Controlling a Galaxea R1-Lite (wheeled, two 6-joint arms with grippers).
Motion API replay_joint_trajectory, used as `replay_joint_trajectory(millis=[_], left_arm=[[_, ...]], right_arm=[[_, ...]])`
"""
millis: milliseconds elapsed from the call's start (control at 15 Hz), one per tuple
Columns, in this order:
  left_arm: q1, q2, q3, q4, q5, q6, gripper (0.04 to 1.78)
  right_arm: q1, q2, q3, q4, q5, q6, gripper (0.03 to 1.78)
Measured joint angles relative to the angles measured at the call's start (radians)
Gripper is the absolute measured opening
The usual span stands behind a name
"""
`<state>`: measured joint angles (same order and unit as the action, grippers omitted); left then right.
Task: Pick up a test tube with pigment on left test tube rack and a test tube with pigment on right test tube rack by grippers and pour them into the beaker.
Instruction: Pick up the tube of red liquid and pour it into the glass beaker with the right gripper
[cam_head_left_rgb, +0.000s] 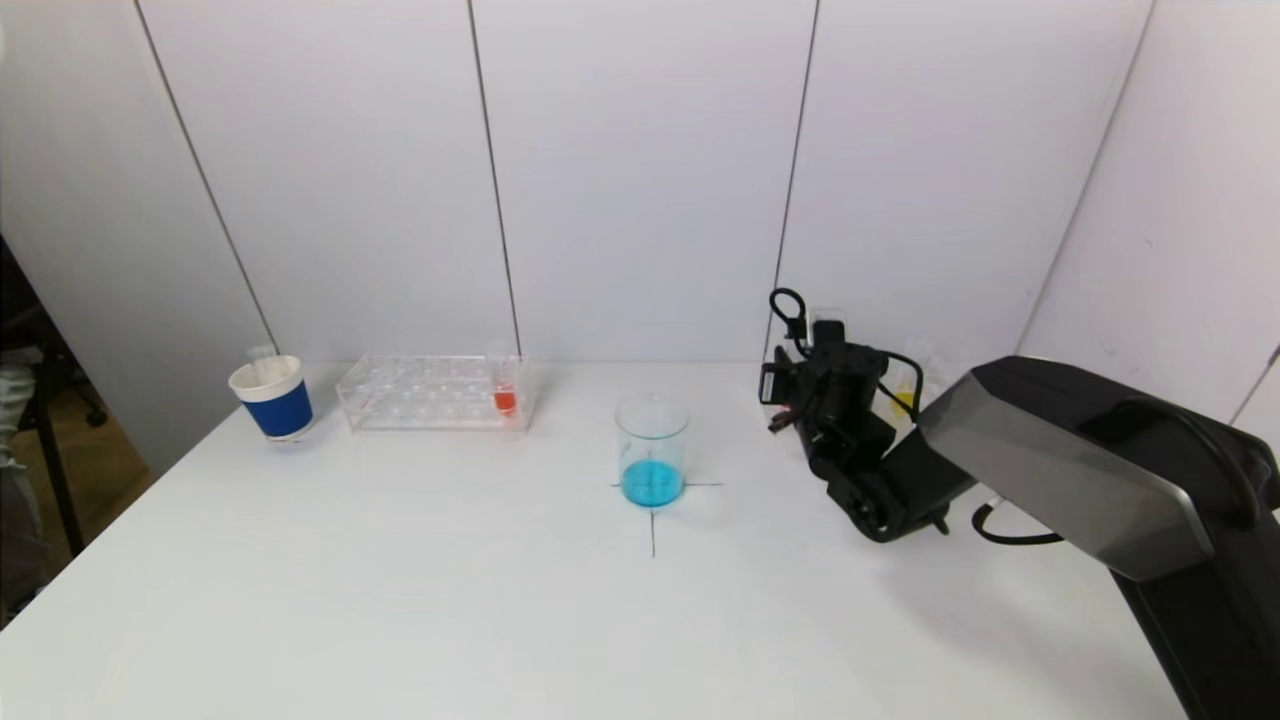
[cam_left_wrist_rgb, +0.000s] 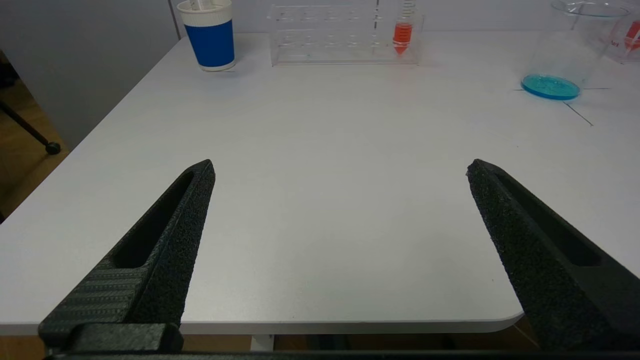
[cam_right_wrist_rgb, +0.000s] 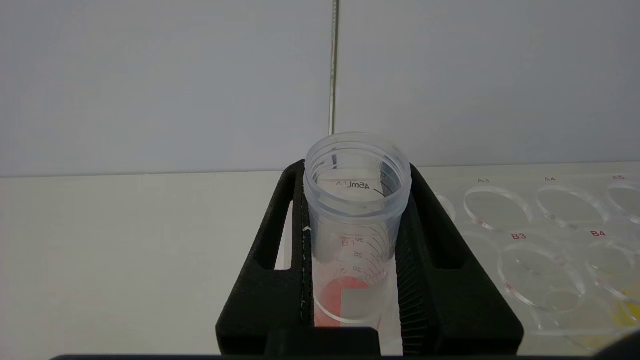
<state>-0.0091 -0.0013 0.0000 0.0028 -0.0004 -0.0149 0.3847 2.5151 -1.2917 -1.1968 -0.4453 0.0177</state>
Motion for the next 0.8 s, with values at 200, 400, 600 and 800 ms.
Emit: replay_joint_trajectory(millis=[200, 400, 600, 800], left_arm=[[0.000, 0.000, 0.000, 0.000, 0.000, 0.000, 1.76], [0.000, 0.000, 0.000, 0.000, 0.000, 0.000, 1.76], [0.000, 0.000, 0.000, 0.000, 0.000, 0.000, 1.76], [0.000, 0.000, 0.000, 0.000, 0.000, 0.000, 1.76]], right_arm=[[0.001, -0.017, 0.003, 0.010, 0.000, -0.007, 0.52], [0.001, -0.057, 0.012, 0.045, 0.000, -0.010, 0.52], [-0.001, -0.109, 0.017, 0.077, 0.001, -0.025, 0.52], [-0.003, -0.174, 0.018, 0.121, 0.001, -0.042, 0.52]])
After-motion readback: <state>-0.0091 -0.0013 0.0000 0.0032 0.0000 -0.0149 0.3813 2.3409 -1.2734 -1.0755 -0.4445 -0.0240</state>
